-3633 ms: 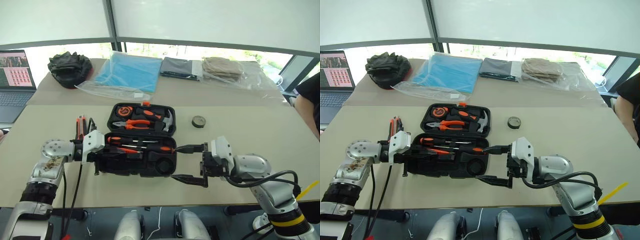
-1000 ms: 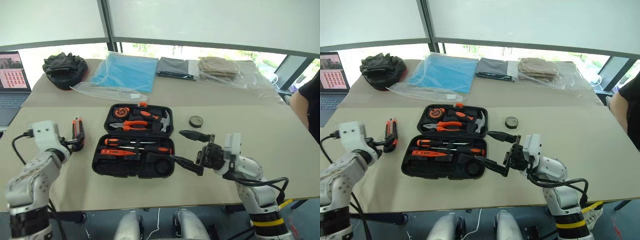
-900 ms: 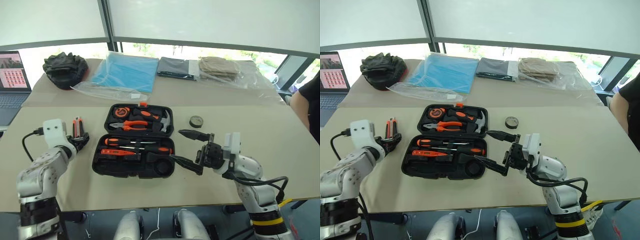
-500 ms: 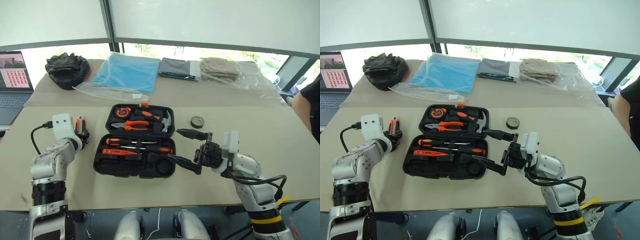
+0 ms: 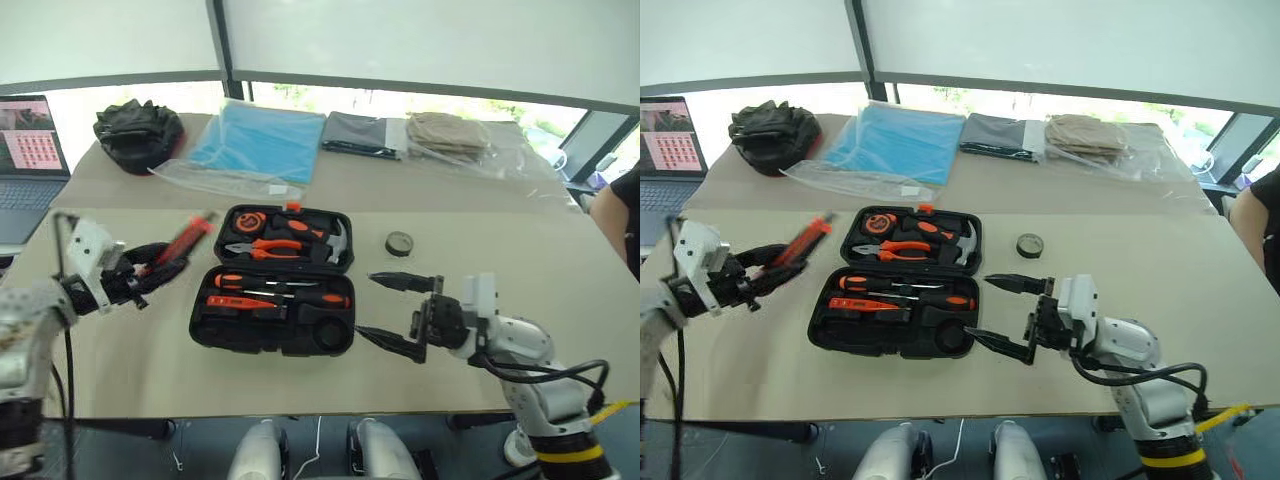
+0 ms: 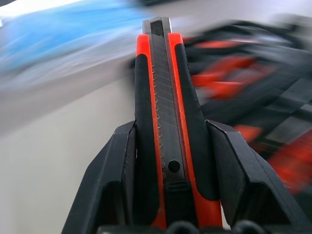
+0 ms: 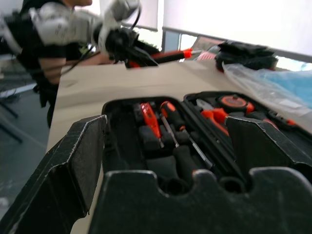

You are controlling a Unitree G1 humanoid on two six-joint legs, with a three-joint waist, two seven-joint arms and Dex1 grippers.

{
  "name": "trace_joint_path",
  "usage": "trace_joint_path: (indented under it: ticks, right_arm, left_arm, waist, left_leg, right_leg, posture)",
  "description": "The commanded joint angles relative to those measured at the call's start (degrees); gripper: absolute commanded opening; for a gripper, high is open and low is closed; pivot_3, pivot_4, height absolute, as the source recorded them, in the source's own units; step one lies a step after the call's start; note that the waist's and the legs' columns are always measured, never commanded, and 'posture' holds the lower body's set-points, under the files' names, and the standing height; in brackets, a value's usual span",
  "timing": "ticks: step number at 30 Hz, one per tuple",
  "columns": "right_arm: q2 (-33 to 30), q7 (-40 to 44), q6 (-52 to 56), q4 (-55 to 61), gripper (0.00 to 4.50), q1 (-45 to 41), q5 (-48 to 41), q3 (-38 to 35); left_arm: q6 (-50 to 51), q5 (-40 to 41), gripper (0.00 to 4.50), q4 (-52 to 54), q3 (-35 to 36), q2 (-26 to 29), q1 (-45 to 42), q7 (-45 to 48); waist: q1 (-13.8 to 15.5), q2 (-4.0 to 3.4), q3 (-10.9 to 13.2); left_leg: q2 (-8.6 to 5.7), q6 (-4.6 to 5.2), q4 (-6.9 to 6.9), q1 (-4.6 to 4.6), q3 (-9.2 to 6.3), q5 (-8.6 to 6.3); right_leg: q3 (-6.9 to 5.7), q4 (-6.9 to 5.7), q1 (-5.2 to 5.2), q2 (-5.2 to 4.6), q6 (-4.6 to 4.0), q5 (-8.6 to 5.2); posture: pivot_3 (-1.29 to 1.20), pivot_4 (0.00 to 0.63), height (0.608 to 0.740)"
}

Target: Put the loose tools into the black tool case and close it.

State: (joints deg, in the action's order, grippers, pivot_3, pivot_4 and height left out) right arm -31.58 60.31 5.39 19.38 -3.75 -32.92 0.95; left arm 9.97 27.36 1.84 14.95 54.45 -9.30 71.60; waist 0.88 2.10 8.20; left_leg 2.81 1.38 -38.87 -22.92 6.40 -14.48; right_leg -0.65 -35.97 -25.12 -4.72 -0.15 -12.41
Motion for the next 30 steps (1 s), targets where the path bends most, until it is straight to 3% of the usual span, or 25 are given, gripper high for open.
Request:
trace_joint_path:
  ticks: [1,6,19,30]
  right_arm:
    - [-0.9,0.51,0.72,2.56,4.5,0.48,-1.87,-1.68]
    - [-0.03,-0.45,0.85,3.82,4.5,0.84,-0.87,-0.15]
    - [1.02,-3.59,1.82,6.48,4.5,1.43,-0.53,0.72]
    - [1.64,-4.13,2.27,6.96,4.5,1.67,-0.59,1.98]
  left_arm:
    - [-7.87,-2.84,1.73,1.01,-9.96,1.56,-3.62,14.04]
    - [-15.08,-9.76,1.73,-2.97,-18.35,0.06,-8.52,17.68]
    - [-9.23,-22.06,1.73,-1.89,-26.13,-0.99,-11.42,9.32]
    - [-3.99,-20.03,1.73,4.31,-27.21,-2.84,-9.33,8.86]
  waist:
    - [-0.05,-0.08,0.01]
    - [-0.39,-0.03,0.04]
    - [-0.16,-0.02,0.05]
    - [0.04,-0.04,0.04]
  left_leg:
    - [-0.01,0.04,-0.01,-0.01,0.03,0.0]
    - [-0.01,0.07,-0.08,-0.11,0.1,0.02]
    - [0.0,0.08,-0.19,-0.06,0.04,0.03]
    - [-0.02,0.09,-0.2,0.02,-0.01,0.04]
  right_leg:
    - [0.02,-0.01,0.01,0.02,0.03,0.0]
    - [0.03,-0.02,-0.02,0.39,0.34,0.16]
    - [0.04,-0.1,0.09,0.39,0.62,0.08]
    - [0.06,-0.12,0.18,0.35,0.65,0.08]
  posture:
    - [0.0,0.15,0.74]
    - [0.0,0.15,0.74]
    - [0.0,0.15,0.74]
    - [0.0,0.15,0.74]
